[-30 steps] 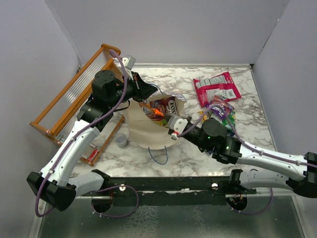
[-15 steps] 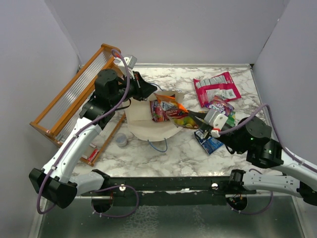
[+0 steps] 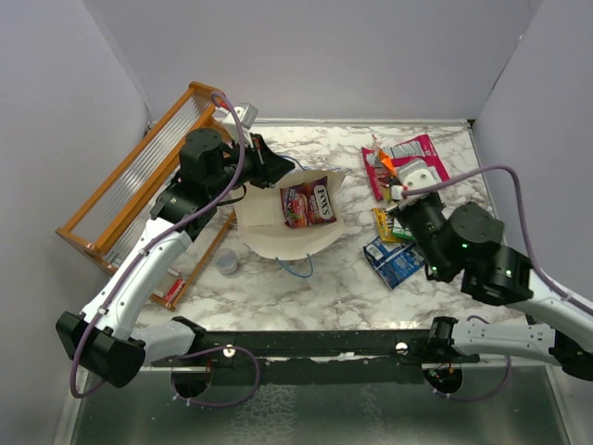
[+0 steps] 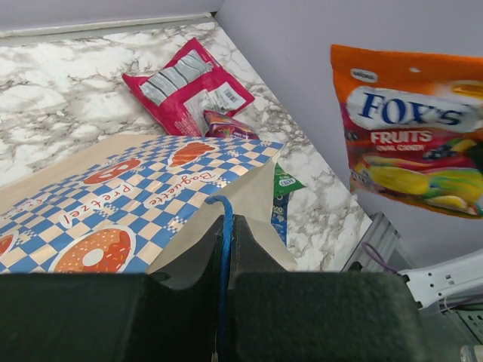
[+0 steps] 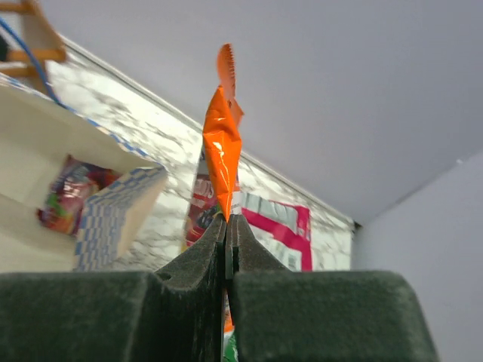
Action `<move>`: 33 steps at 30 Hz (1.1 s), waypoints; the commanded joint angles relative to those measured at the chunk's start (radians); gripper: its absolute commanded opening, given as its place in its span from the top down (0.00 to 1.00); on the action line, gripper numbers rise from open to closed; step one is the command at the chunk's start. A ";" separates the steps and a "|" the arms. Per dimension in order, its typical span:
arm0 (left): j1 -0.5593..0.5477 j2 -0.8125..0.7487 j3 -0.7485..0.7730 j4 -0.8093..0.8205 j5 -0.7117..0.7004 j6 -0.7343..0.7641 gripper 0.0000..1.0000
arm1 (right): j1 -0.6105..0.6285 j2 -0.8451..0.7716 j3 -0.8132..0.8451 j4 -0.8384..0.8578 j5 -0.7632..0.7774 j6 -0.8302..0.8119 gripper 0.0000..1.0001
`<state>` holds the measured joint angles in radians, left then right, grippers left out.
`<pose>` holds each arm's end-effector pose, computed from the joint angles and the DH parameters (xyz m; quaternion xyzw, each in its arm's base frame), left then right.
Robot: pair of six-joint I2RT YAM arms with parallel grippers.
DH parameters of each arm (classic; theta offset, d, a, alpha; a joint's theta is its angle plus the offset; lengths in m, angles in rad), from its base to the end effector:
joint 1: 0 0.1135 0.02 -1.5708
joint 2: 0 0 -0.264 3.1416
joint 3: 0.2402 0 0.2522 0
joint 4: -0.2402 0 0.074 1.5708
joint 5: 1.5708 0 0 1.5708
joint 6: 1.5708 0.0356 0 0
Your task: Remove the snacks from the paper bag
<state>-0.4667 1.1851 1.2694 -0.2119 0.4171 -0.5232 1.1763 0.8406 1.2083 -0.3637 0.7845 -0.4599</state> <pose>0.2305 -0.1323 0.4250 0.1160 0.7381 -0.4438 0.4949 0.0809 0.1289 0.4546 -0.2908 0.6435 -0.0231 0.7077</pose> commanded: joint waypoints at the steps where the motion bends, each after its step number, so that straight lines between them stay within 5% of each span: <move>1: 0.001 -0.033 0.021 -0.008 -0.010 0.009 1.00 | -0.002 0.041 -0.044 0.134 0.290 -0.004 0.99; 9: 0.001 -0.060 0.016 -0.010 -0.005 -0.004 1.00 | -0.098 0.036 -0.137 0.282 0.218 -0.045 0.99; 19: 0.001 -0.084 -0.006 -0.012 0.005 -0.021 1.00 | -0.651 0.246 -0.151 0.162 -0.194 0.216 0.99; 25: 0.000 -0.079 0.011 -0.023 0.033 0.001 1.00 | -0.816 0.397 -0.138 0.197 -0.091 0.214 0.99; 33: 0.000 -0.065 -0.003 0.047 0.091 -0.008 1.00 | -0.947 0.388 -0.229 0.316 -0.121 0.129 0.99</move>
<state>-0.4667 1.1267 1.2675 -0.2260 0.4503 -0.5323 0.2680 1.2640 1.0134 -0.1879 0.6819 -0.2729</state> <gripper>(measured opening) 0.018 0.016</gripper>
